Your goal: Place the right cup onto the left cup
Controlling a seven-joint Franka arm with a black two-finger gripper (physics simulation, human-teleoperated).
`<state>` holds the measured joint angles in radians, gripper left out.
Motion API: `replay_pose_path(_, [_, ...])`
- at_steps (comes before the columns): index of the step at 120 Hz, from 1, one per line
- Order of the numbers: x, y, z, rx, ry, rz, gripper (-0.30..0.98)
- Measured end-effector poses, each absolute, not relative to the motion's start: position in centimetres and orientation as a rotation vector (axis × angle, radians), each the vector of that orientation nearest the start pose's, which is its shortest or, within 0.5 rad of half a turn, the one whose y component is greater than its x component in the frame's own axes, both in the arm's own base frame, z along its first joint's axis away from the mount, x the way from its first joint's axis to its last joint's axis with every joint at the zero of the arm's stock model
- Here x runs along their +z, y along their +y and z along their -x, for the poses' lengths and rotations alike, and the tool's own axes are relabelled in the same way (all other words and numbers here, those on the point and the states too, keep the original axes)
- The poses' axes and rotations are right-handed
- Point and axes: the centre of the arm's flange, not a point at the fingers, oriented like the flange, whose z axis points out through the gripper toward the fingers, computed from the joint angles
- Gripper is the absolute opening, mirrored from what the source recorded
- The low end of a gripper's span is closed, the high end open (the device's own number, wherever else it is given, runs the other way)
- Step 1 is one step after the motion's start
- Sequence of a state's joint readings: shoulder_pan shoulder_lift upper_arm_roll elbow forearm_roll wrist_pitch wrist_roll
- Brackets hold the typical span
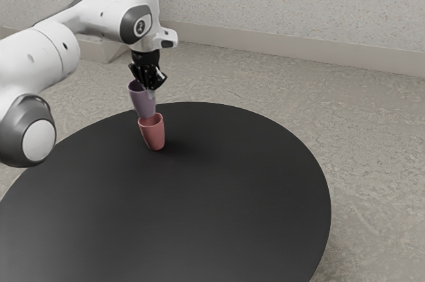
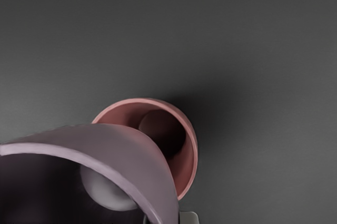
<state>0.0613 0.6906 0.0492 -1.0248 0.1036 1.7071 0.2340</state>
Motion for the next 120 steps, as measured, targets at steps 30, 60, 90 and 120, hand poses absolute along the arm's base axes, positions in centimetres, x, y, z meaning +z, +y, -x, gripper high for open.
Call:
replay_pose_path(30, [43.4, 7.8, -74.3, 0.058, 0.253, 3.002, -0.1])
replay_pose_path(60, [43.0, 7.3, -74.5, 0.052, 0.281, 3.006, -0.1])
replay_pose_path(90, [42.4, 7.4, -74.6, 0.06, 0.291, 3.006, -0.1])
replay_pose_path(120, [41.9, 7.6, -74.7, 0.064, 0.295, 3.007, -0.1])
